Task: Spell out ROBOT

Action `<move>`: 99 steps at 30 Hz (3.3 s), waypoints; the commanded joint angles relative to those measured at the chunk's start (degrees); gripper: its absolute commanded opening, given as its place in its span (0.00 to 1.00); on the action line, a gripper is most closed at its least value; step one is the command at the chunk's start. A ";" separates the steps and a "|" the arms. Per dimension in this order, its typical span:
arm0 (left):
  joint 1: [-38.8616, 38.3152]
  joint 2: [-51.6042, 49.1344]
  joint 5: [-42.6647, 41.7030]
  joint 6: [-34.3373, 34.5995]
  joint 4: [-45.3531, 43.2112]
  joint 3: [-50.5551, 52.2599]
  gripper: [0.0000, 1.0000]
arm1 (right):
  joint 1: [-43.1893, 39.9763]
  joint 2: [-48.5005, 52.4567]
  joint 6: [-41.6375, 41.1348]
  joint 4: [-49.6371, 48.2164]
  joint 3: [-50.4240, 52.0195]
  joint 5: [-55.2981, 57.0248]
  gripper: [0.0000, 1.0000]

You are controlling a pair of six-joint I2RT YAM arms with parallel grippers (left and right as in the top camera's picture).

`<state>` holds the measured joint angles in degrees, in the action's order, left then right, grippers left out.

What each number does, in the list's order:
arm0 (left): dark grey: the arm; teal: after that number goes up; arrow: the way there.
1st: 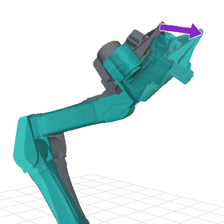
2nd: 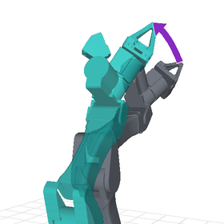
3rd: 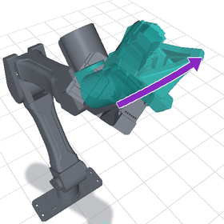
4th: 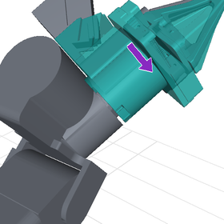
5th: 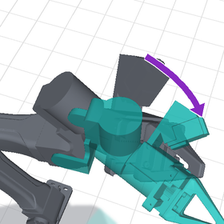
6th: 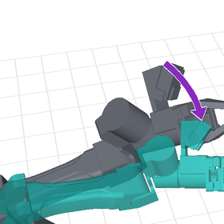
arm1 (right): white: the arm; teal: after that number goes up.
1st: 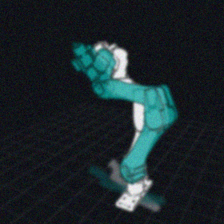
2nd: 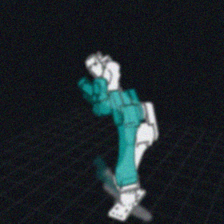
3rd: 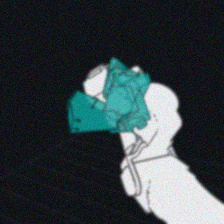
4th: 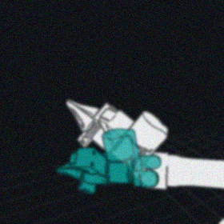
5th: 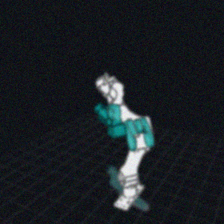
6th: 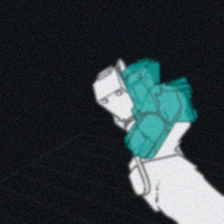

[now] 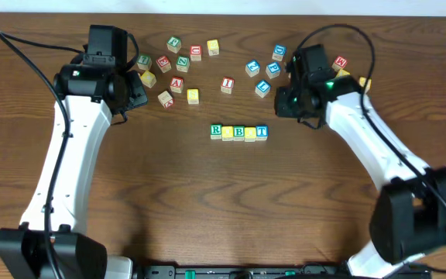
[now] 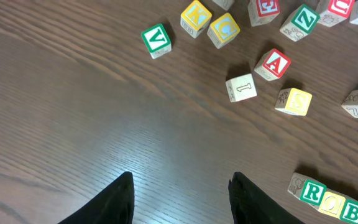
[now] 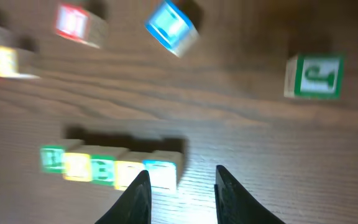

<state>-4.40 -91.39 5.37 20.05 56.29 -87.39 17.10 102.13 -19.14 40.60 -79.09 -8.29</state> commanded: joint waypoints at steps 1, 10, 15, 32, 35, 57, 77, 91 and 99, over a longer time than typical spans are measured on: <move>0.00 4.11 3.15 -1.42 0.15 -1.84 0.49 | 0.59 -1.57 0.96 -0.33 -0.90 -2.51 0.28; -0.02 6.95 2.82 -1.38 1.38 -1.84 0.49 | 4.94 -1.36 0.50 -2.32 -0.90 -2.73 0.30; -0.02 6.82 2.82 -1.40 2.58 -1.81 0.49 | 5.11 -1.36 0.50 -2.43 -0.90 -2.64 0.30; -0.02 6.95 2.58 -6.49 2.32 -1.84 0.49 | 3.08 -1.42 0.55 -1.62 -2.16 -2.62 0.36; -0.02 6.88 1.20 -6.49 1.77 -1.84 0.49 | 3.43 -1.40 0.22 -2.64 -2.16 -2.84 0.35; -0.02 6.43 0.94 -4.79 2.32 -1.81 0.49 | 16.24 26.71 -1.55 -2.73 -31.82 -2.12 0.22; -0.02 6.40 1.36 -4.76 2.73 -1.73 0.49 | 17.55 32.37 -1.64 3.06 -31.36 -0.63 0.04; -0.02 6.43 1.36 -4.76 2.75 -1.70 0.49 | 20.96 32.63 -5.70 6.60 -30.71 5.42 0.01; -0.02 6.43 1.36 -4.76 2.75 -1.70 0.49 | 21.14 32.76 -7.67 7.39 -30.71 8.09 0.01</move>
<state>-4.40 -84.79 6.35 14.98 58.74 -87.88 37.95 133.69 -25.02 47.79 -109.80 -2.87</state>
